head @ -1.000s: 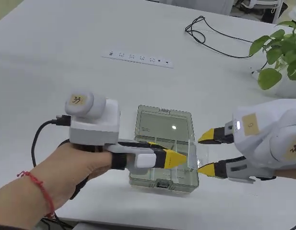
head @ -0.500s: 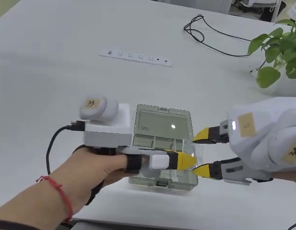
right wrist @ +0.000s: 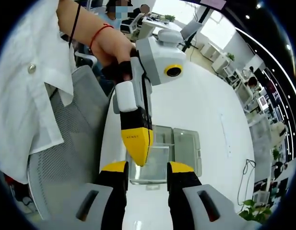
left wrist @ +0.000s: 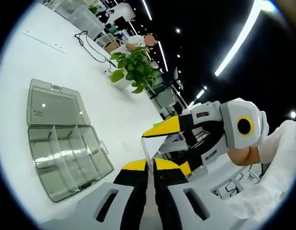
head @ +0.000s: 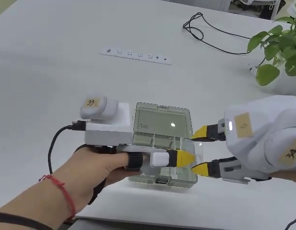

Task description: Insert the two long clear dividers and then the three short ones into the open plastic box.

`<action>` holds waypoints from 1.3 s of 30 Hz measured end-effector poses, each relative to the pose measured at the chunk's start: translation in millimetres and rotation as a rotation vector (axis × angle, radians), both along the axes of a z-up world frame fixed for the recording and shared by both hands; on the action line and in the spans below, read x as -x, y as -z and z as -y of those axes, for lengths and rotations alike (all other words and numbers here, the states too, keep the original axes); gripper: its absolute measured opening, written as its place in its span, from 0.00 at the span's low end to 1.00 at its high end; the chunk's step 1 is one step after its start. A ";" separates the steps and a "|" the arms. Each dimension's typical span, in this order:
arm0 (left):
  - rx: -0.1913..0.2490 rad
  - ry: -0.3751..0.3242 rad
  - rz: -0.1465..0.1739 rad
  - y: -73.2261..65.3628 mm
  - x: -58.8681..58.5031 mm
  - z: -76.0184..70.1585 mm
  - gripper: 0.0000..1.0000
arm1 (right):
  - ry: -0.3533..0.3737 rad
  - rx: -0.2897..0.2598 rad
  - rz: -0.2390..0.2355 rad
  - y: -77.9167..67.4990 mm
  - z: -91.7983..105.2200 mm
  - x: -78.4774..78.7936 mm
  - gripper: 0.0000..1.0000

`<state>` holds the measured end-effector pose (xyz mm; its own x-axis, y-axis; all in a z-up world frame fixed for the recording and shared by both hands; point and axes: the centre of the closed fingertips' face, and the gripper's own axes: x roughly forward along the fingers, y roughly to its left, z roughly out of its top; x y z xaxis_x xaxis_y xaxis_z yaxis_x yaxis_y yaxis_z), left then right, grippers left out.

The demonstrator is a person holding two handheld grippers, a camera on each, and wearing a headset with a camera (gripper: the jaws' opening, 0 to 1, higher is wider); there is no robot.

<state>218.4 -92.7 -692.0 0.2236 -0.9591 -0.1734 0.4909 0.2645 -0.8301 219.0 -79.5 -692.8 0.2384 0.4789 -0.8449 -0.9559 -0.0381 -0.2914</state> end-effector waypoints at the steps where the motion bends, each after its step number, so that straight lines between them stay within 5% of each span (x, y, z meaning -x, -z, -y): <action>1: 0.002 -0.001 -0.002 0.0 0.0 0.3 0.00 | 0.001 0.001 0.000 0.1 0.2 0.1 0.33; 17: 0.016 -0.037 -0.043 1.9 0.3 -0.8 0.00 | -0.005 0.007 0.018 1.0 -1.1 0.2 0.33; 25: 0.006 -0.022 -0.005 1.6 -0.9 -0.2 0.00 | 0.008 -0.015 0.003 -4.0 -1.6 -1.3 0.36; 29: -0.040 0.020 0.095 4.7 -0.1 -0.8 0.00 | 0.031 -0.049 -0.036 -9.9 1.0 -2.1 0.36; 31: -0.065 0.045 0.180 4.7 1.0 -1.0 0.00 | 0.039 -0.065 -0.049 -12.4 2.0 -2.9 0.35; 33: -0.073 0.063 0.219 3.5 3.6 -0.8 0.00 | 0.050 -0.083 -0.076 -15.2 3.4 -2.8 0.34; 39: -0.106 0.156 0.420 1.6 11.5 -0.2 0.00 | 0.044 -0.153 -0.195 -23.1 2.6 5.2 0.28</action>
<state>206.9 -92.5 -693.6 0.1499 -0.9687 -0.1978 0.8197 0.2336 -0.5229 213.8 -82.2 -669.7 0.1014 0.5977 -0.7953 -0.9943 0.0351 -0.1004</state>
